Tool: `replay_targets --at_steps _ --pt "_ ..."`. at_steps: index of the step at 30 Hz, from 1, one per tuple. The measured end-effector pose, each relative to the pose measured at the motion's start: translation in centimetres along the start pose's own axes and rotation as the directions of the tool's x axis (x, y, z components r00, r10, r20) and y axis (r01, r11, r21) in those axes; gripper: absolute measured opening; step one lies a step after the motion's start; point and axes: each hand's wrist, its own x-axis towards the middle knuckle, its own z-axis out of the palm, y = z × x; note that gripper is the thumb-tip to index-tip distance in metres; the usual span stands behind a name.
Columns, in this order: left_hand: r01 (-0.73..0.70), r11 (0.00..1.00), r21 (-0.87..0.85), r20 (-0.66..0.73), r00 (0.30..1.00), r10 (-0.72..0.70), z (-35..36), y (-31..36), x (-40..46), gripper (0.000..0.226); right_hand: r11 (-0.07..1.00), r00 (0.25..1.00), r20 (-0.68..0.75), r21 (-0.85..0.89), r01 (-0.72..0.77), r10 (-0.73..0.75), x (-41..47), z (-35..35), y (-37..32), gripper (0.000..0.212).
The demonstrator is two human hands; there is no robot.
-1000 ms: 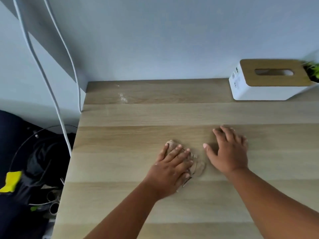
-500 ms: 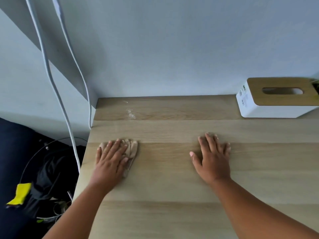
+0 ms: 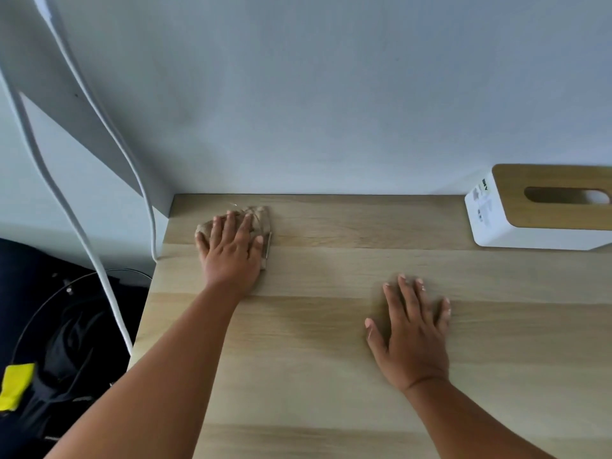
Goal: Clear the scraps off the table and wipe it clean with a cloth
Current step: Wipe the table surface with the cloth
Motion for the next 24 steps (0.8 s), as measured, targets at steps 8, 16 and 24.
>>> replay_targets --at_steps 8,16,24 --pt "-0.534 0.845 -0.031 0.010 0.845 0.534 -0.7 -5.1 -2.7 0.058 1.000 0.999 -0.038 0.005 0.019 -0.019 -0.1 0.7 0.4 0.076" --pt "0.075 0.997 -0.003 -0.070 0.995 -0.075 -1.4 -3.3 4.6 0.068 0.999 0.998 -0.063 0.016 0.029 -0.028 0.1 0.8 0.3 0.077" --pt "-0.439 0.898 0.028 0.059 0.898 0.437 1.0 3.3 -1.4 0.063 1.000 0.998 -0.054 0.010 0.029 -0.028 0.1 0.8 0.5 0.079"
